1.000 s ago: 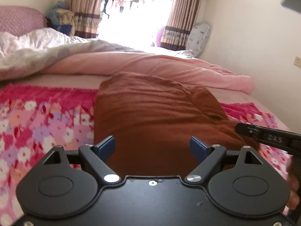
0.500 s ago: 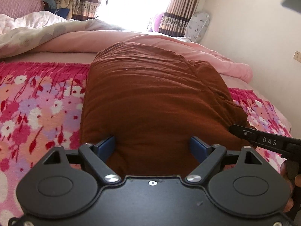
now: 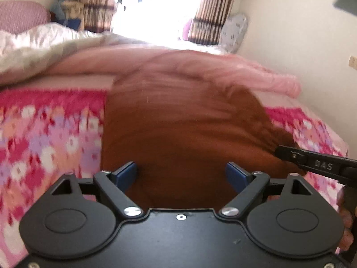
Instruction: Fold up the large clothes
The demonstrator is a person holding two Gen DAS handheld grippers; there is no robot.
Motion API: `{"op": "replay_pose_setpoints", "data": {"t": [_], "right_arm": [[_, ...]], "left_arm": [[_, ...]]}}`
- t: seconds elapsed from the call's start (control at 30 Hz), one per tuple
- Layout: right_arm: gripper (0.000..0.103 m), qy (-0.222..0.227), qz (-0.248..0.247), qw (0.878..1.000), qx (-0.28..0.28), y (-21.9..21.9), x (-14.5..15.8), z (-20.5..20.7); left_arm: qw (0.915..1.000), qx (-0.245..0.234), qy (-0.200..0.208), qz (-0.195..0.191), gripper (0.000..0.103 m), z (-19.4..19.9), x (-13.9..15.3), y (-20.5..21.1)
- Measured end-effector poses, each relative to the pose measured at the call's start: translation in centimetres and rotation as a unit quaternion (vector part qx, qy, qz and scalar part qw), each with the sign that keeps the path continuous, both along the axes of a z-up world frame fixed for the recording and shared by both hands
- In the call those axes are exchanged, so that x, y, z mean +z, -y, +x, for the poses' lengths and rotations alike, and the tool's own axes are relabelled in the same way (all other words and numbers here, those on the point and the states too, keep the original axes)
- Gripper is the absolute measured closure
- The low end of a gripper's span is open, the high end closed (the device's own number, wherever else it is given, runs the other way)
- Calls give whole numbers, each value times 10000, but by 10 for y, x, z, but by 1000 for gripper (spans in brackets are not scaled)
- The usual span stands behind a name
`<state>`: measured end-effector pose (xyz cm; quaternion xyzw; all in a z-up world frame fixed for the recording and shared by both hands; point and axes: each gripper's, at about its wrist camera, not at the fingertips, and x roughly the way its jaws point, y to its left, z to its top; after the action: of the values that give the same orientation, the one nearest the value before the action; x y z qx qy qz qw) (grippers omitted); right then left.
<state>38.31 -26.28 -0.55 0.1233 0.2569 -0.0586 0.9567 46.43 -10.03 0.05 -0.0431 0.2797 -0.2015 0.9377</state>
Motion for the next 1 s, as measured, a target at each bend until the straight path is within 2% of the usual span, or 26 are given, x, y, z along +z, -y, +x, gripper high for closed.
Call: {"op": "replay_pose_setpoints", "data": {"t": [0.07, 0.2, 0.37, 0.47, 0.57, 0.7, 0.83, 1.0], "right_arm": [[69, 156, 125, 9998, 56, 4, 16, 2], [68, 300, 63, 9995, 68, 3, 35, 21], [68, -53, 134, 9999, 68, 6, 20, 53], [69, -245, 145, 9996, 77, 6, 2, 62], [69, -246, -35, 9996, 99, -1, -8, 63], [69, -202, -385, 9990, 108, -12, -11, 61], [69, -218, -444, 9987, 94, -15, -9, 61], [68, -255, -386, 9989, 101, -14, -2, 53]], "left_arm": [[9999, 69, 92, -56, 14, 10, 13, -1], [9998, 147, 44, -120, 14, 37, 23, 1], [9993, 177, -318, -39, 15, 65, 7, 10], [9996, 190, -139, 171, 14, 64, -5, 16], [9994, 223, -43, 268, 14, 64, -13, 19], [9994, 242, 17, 256, 13, 64, -16, 19], [9993, 226, 83, 277, 14, 62, -15, 18], [9996, 239, 106, 78, 14, 45, -3, 8]]}}
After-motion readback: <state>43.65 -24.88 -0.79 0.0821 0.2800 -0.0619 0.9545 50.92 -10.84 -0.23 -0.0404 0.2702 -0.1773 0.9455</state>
